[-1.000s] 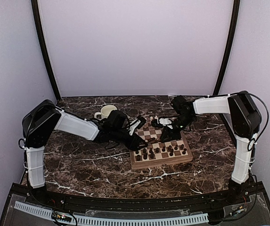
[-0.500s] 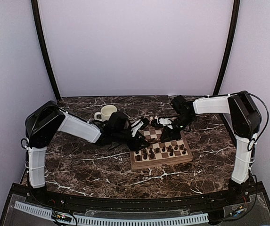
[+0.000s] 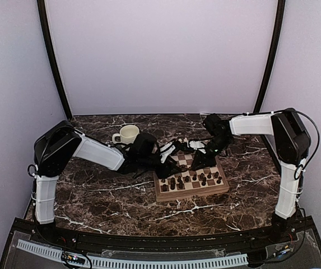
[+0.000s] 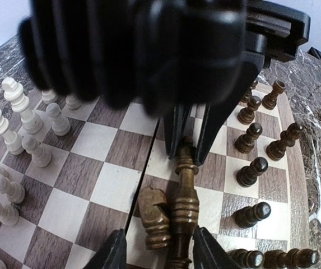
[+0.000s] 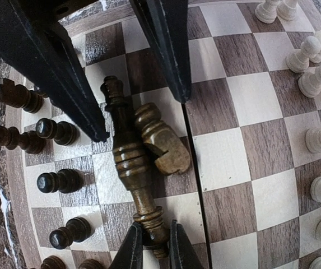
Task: Set up the chess pieces on the board
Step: Adjust the chess pile on the chessboard.
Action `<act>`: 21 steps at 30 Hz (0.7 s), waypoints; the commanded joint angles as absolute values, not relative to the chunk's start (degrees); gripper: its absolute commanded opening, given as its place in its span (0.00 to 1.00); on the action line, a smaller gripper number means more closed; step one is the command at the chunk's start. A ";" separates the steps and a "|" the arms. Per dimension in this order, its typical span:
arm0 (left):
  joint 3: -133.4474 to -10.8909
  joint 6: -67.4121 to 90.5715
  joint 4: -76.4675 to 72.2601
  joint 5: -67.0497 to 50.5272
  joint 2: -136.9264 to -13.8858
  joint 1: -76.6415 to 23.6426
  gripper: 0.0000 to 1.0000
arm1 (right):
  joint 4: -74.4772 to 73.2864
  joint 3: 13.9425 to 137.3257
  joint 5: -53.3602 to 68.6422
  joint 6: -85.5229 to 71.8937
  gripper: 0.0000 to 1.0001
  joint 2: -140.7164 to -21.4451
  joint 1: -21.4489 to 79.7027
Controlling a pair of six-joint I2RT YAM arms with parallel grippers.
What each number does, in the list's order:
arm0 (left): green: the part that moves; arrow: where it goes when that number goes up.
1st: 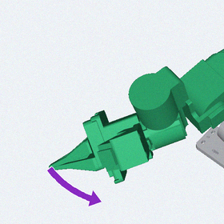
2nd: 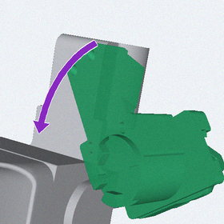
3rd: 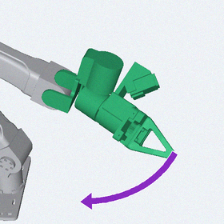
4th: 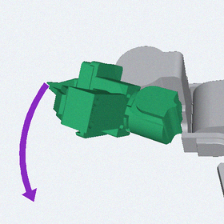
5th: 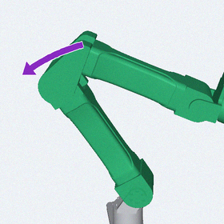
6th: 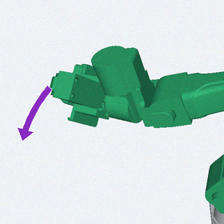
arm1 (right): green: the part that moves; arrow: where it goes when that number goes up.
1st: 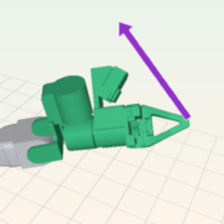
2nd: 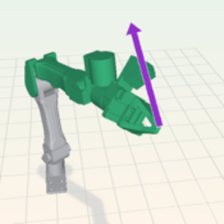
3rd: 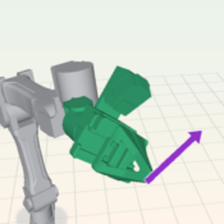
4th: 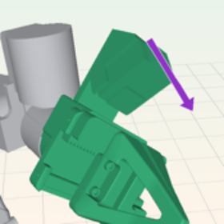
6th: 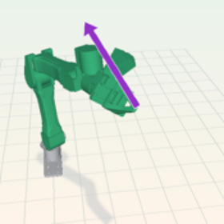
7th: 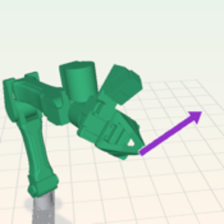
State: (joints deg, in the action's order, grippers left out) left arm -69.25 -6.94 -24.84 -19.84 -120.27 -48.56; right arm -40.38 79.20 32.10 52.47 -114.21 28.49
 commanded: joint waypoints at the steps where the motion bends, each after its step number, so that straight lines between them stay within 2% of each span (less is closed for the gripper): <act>1: -70.83 -9.70 -20.93 -18.03 -121.37 -48.94 0.43 | -42.42 80.98 32.61 51.73 0.10 -113.23 27.96; 8: -72.87 -7.67 -17.30 -23.16 -120.71 -48.90 0.45 | -42.48 81.08 32.52 51.59 0.10 -113.37 27.84; 14: -73.83 -5.94 -15.97 -23.15 -120.09 -48.92 0.45 | -42.43 81.18 32.56 51.42 0.10 -113.40 27.86; 21: -75.65 -7.73 -12.21 -21.29 -121.62 -48.84 0.41 | -42.88 81.98 32.96 51.24 0.10 -112.25 27.82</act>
State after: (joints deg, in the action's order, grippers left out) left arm -73.91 -6.81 -15.42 -21.71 -121.36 -48.64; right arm -42.35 79.96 32.01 51.66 -114.21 27.90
